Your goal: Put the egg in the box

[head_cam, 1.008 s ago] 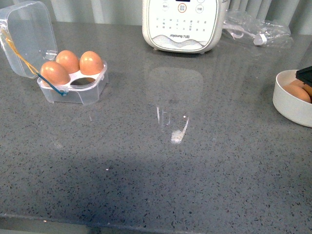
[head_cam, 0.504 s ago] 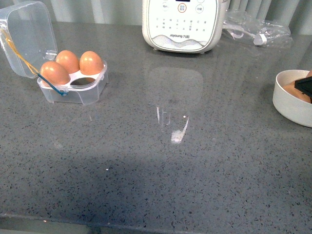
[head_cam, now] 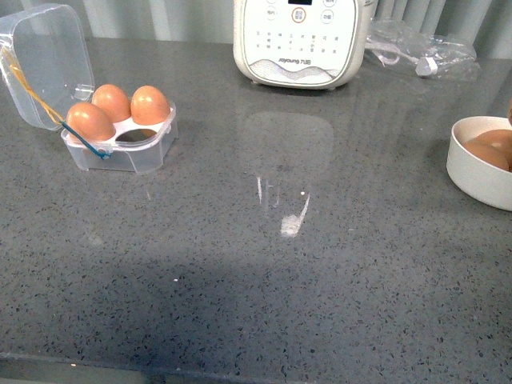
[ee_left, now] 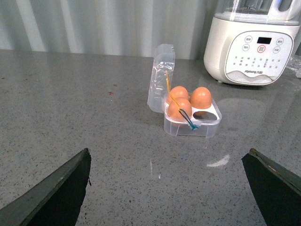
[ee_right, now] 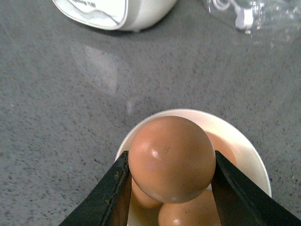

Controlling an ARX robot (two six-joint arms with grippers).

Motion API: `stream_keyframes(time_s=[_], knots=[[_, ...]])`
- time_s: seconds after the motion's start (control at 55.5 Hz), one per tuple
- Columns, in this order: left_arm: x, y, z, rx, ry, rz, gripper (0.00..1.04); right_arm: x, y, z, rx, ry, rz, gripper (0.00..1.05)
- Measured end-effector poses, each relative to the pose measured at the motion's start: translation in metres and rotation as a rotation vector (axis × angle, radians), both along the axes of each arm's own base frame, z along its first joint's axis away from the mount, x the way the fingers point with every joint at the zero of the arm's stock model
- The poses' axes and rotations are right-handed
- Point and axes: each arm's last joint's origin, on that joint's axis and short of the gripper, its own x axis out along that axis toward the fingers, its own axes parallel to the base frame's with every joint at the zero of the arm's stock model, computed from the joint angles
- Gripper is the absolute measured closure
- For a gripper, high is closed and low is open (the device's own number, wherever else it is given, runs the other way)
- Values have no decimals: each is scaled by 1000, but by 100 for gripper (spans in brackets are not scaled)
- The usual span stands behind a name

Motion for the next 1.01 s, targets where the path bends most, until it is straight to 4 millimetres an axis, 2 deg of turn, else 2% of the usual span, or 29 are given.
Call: stream_keyframes(time_s=[0.144, 0.234, 0.306, 0.468, 0.648, 0.774, 1.008], knots=[[0, 0, 0, 0, 0, 0, 7, -10, 13, 35, 0, -89, 44, 63], [0, 0, 0, 0, 0, 0, 7, -4, 27, 53, 8, -139, 64, 63], [0, 0, 0, 0, 0, 0, 7, 6, 46, 59, 60, -155, 123, 63], [0, 0, 0, 0, 0, 0, 7, 25, 94, 48, 130, -71, 313, 63], [0, 0, 0, 0, 0, 0, 7, 30, 136, 31, 151, 38, 557, 63], [0, 0, 0, 0, 0, 0, 7, 35, 146, 32, 125, 43, 638, 63], [0, 0, 0, 0, 0, 0, 7, 64, 158, 30, 74, 42, 668, 63]])
